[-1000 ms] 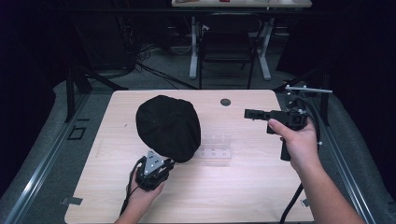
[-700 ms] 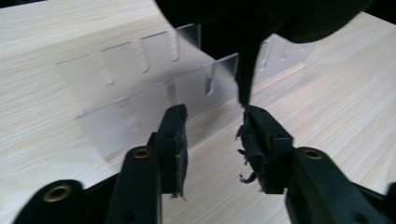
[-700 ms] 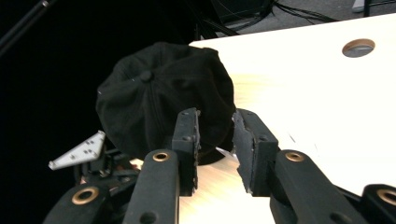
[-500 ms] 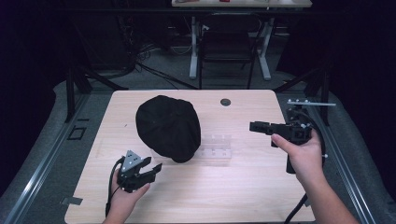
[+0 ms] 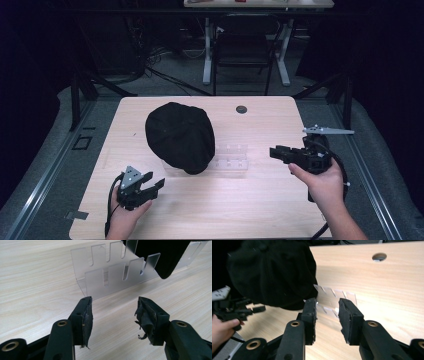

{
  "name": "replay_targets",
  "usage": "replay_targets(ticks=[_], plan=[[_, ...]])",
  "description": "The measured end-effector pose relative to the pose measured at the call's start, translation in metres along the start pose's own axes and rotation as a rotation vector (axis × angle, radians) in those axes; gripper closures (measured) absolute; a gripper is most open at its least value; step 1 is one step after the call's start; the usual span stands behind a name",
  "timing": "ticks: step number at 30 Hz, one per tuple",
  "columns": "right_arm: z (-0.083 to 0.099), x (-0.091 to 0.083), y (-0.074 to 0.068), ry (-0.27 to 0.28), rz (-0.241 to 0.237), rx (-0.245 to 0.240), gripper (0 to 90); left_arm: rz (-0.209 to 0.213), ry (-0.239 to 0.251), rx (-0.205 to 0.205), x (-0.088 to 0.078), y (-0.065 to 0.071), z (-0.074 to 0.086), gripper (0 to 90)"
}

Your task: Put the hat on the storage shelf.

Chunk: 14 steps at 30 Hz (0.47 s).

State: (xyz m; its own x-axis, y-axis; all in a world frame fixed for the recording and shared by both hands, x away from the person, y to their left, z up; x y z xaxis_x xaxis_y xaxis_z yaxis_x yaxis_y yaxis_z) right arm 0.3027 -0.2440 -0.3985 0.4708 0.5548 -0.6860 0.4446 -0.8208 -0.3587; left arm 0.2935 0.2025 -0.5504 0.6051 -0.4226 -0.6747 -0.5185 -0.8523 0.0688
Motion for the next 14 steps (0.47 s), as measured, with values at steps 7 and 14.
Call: replay_targets(ticks=[7, 14], plan=[[0.02, 0.012, 0.007, 0.004, 0.046, -0.006, 65.9, 0.002, -0.01, 0.002, 0.003, 0.001, 0.004, 46.1], [0.053, 0.024, 0.015, 0.072, 0.167, -0.057, 60.8, 0.02, -0.002, 0.029, 0.003, 0.008, 0.004, 45.1]])
Point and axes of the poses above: each handheld gripper's, and its own axes: x roughly forward along the jaws, z roughly out of its underside, y roughly to its right, the point moved 2 cm from there along x, roughly forward along the jaws, and after that the axes turned 10 degrees about -y, right-handed, at the moved point
